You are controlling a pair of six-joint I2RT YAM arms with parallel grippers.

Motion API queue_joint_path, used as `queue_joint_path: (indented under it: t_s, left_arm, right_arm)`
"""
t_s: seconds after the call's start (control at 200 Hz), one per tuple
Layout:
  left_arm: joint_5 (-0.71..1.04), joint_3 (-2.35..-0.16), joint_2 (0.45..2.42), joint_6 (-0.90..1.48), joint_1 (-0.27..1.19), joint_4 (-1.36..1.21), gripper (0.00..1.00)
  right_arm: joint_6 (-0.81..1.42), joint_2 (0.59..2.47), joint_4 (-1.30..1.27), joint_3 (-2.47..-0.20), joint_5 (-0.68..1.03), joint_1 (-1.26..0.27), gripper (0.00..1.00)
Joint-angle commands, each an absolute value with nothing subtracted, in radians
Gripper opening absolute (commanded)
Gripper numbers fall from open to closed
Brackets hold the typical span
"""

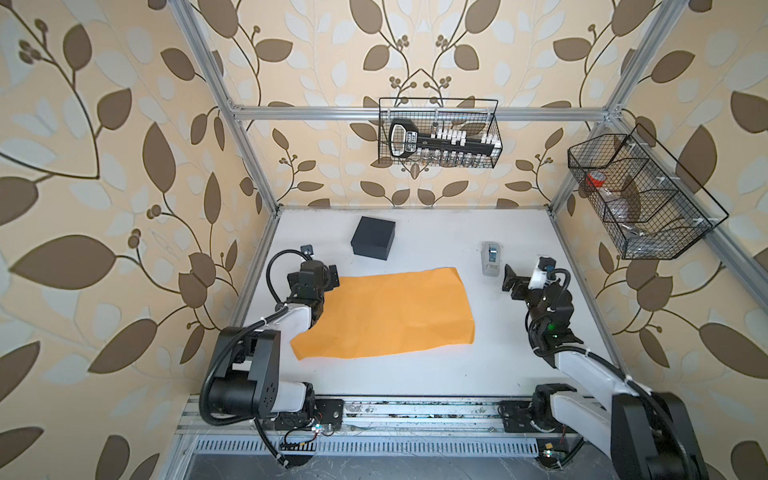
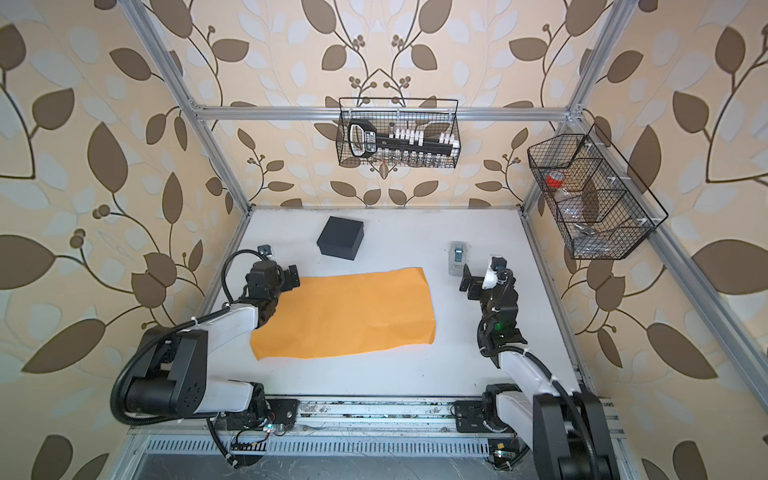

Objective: Wrap the gift box in paper
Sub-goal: 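Reach both grippers to the black box and grip it from opposite sides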

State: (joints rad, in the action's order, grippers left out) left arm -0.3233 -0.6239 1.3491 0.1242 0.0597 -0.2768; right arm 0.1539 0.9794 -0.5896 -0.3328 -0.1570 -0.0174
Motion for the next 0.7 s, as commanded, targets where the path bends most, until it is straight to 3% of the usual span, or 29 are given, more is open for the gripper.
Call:
queue_joint_path:
  t_s: [0.0, 0.075, 0.215, 0.345, 0.39, 0.56, 0.695]
  left_arm:
    - [-0.394, -0.817, 1.245, 0.285, 0.066, 0.073, 0.99]
    - [-0.362, -0.91, 1.203, 0.396, 0.064, 0.222, 0.99]
    - [-0.074, -1.03, 1.197, 0.443, 0.047, 0.324, 0.99]
    - [0.208, -1.16, 1.332, 0.433, 0.039, 0.401, 0.99]
    - [0.272, -1.199, 1.394, 0.421, 0.038, 0.417, 0.99]
    - [0.403, -1.33, 1.633, 0.41, 0.015, 0.42, 0.99]
    - [0.495, -1.477, 1.825, 0.41, -0.043, 0.46, 0.99]
  right_arm:
    - [0.428, 0.883, -0.247, -0.462, -0.286, -0.015, 1.0]
    - [0.538, 0.869, -0.122, -0.534, -0.08, 0.027, 1.0]
    - [0.687, 0.934, -0.158, -0.577, 0.25, 0.027, 1.0]
    - [0.742, 1.087, -0.079, -0.71, 0.291, -0.117, 0.76]
    - [0.762, 1.152, -0.078, -0.752, 0.284, -0.186, 0.73]
    - [0.796, 1.418, -0.163, -0.921, 0.207, -0.43, 0.91]
    - [0.818, 1.673, -0.18, -1.133, 0.219, -0.514, 0.94]
